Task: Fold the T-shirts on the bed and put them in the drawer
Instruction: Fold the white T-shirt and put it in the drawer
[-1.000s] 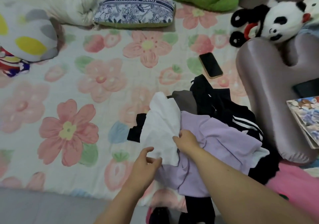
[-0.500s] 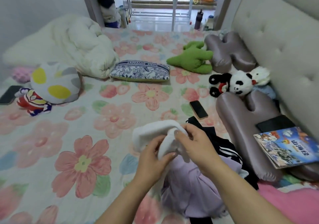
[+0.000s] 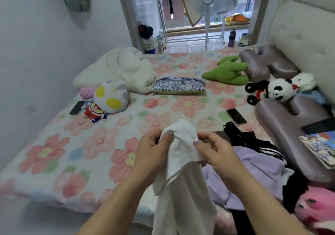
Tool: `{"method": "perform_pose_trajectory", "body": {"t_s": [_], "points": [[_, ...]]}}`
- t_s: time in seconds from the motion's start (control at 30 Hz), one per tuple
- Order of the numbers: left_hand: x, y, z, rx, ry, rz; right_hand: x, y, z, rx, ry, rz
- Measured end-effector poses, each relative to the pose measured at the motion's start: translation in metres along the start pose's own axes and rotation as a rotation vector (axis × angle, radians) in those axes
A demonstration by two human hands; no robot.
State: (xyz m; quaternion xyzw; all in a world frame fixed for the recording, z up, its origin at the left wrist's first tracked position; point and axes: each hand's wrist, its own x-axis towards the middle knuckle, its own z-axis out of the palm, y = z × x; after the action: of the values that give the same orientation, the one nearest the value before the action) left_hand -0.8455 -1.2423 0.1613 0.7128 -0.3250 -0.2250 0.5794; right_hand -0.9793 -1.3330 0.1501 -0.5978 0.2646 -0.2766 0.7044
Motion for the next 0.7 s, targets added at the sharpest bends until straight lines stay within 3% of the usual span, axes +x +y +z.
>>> {"method": "perform_pose_trajectory", "body": {"t_s": [0.2, 0.37, 0.57, 0.7], "points": [[-0.036, -0.005, -0.06, 0.113, 0.047, -0.083, -0.008, 0.005, 0.063, 0.013, -0.061, 0.042], [-0.055, -0.02, -0.122, 0.219, -0.138, -0.108, 0.003, 0.001, 0.128, 0.065, -0.1, 0.017], [-0.05, -0.048, -0.225, -0.165, -0.125, -0.107, 0.019, 0.014, 0.263, -0.066, -0.216, -0.006], [-0.036, -0.064, -0.301, -0.106, -0.025, -0.072, 0.034, 0.019, 0.342, -0.098, -0.251, -0.022]]}}
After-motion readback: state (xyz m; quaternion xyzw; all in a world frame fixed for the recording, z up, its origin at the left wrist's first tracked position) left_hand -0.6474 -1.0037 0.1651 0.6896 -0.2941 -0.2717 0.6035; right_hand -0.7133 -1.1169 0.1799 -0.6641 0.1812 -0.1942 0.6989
